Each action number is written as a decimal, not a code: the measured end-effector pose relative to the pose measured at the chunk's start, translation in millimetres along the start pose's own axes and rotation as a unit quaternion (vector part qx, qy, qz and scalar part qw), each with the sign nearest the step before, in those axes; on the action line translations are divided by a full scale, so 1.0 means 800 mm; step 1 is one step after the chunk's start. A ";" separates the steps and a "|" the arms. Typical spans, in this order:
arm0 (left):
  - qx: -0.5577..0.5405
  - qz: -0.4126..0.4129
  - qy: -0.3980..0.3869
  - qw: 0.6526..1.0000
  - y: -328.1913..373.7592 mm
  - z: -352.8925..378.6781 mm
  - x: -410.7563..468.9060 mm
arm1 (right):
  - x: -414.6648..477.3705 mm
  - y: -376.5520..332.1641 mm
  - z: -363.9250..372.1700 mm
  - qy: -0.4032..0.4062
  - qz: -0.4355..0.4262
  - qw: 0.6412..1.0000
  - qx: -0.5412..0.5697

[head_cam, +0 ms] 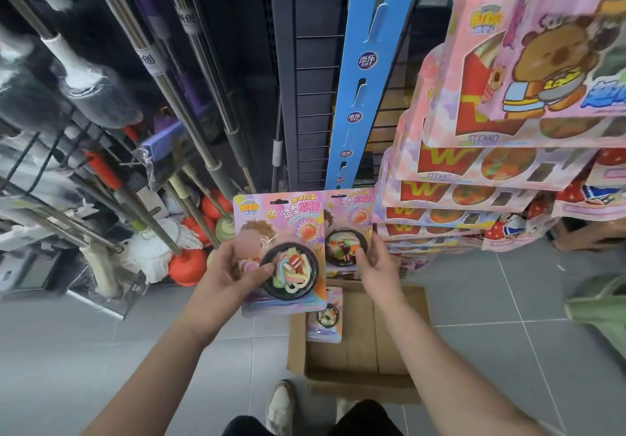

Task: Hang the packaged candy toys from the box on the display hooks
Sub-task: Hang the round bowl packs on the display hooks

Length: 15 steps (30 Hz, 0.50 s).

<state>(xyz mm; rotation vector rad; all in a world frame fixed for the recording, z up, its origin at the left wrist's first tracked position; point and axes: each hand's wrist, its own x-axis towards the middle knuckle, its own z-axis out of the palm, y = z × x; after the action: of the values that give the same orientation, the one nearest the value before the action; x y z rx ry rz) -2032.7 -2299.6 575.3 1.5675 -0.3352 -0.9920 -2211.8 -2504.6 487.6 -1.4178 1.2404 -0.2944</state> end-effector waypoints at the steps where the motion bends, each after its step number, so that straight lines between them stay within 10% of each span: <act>1: -0.001 -0.004 -0.004 1.000 0.000 0.003 0.001 | 0.001 0.001 0.001 0.004 -0.002 1.000 -0.008; 15: 0.069 0.021 -0.045 0.996 0.012 0.039 0.013 | -0.074 -0.061 -0.036 -0.101 -0.045 0.993 -0.029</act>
<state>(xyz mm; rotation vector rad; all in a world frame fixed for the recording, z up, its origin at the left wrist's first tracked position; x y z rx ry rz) -2046.5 -2330.2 581.4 1.6352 -0.5066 -1.0271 -2233.5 -2485.2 564.2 -1.5158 1.0289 -0.1728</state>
